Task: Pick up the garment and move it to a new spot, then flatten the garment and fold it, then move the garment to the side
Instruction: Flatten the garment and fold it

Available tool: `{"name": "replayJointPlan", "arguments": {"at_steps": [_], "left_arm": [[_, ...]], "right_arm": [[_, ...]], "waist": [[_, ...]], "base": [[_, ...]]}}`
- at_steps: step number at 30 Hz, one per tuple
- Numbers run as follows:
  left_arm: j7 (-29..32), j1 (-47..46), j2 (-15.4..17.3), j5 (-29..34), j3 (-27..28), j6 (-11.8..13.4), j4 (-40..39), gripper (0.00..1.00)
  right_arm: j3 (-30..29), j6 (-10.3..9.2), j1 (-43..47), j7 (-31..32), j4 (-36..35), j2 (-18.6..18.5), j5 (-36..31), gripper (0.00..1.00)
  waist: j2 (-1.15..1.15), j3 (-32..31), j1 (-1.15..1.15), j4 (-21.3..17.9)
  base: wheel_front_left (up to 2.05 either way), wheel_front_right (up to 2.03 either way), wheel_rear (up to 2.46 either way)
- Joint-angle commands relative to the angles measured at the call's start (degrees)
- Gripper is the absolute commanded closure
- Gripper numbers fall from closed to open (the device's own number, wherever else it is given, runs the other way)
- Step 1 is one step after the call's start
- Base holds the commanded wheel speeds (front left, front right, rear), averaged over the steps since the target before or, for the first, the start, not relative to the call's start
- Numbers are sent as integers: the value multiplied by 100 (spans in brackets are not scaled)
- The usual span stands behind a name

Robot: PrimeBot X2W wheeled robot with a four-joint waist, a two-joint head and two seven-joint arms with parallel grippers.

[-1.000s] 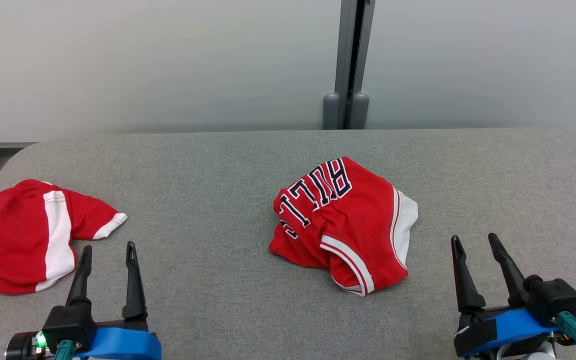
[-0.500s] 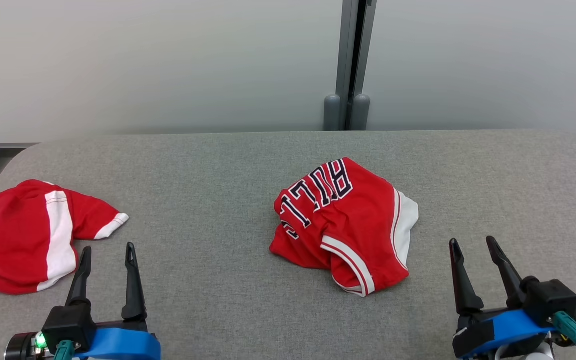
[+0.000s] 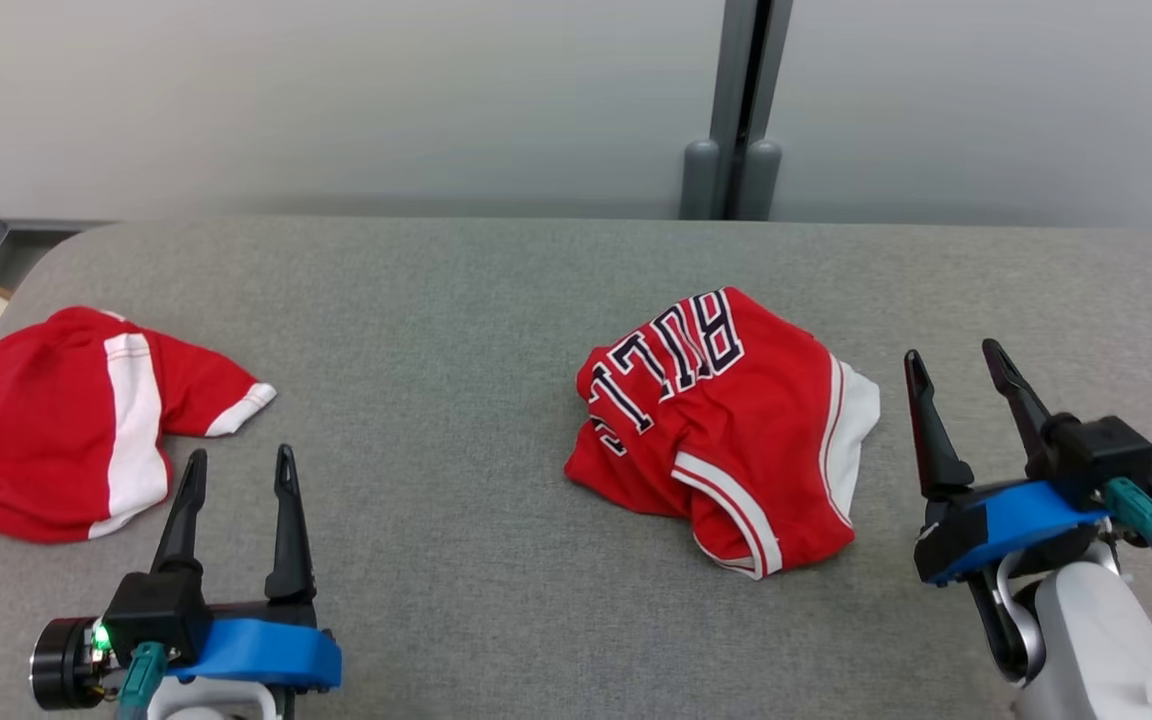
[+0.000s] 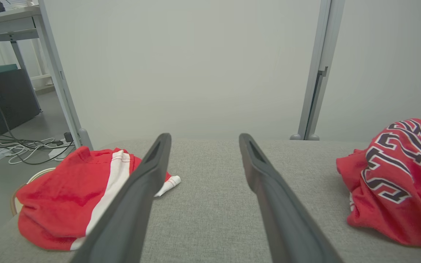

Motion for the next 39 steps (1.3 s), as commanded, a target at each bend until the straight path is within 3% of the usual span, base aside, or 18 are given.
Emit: {"name": "replayJointPlan", "arguments": {"at_steps": [1, 14, 25, 26, 27, 28, 33, 39], "left_arm": [[-29, -127, -9, -8, -1, -8, 16, 0], [-29, -468, -92, -26, -145, -50, 106, 0], [-29, -518, -130, -62, -227, -35, 181, 0], [-29, -521, -131, -67, -234, -35, 189, 0], [-29, -521, -132, -73, -234, -32, 196, 0], [-29, -514, -133, -74, -232, -28, 200, 0], [-29, -365, -134, -61, -153, -47, 201, 0], [-29, -252, -133, -24, -109, -63, 178, 0]], "right_arm": [[11, 1, -143, 19, 140, -60, -31, 0], [348, 1, -723, 72, 2418, -47, 230, 0], [990, 8, -788, 115, 3641, 243, 479, 0], [1061, 8, -801, 117, 3680, 269, 531, 54], [1124, 8, -826, 103, 3709, 280, 588, 91], [1170, 8, -853, 94, 3724, 280, 643, 100], [1220, -4, -1006, -27, 3590, 83, 829, 100], [865, -3, -766, -60, 3088, -446, 987, 100]], "waist": [[0, 126, -1, 113], [0, 506, -1, 468], [0, 501, -1, 501], [0, 493, -1, 497], [0, 480, -1, 487], [0, 467, -1, 472], [0, 340, -1, 305], [0, 171, -1, 62]], "base": [[0, 0, 0], [0, 0, 0], [0, 0, 0], [0, 0, 0], [0, 0, 0], [0, 0, 0], [0, 0, 0], [0, 0, 0]]}}
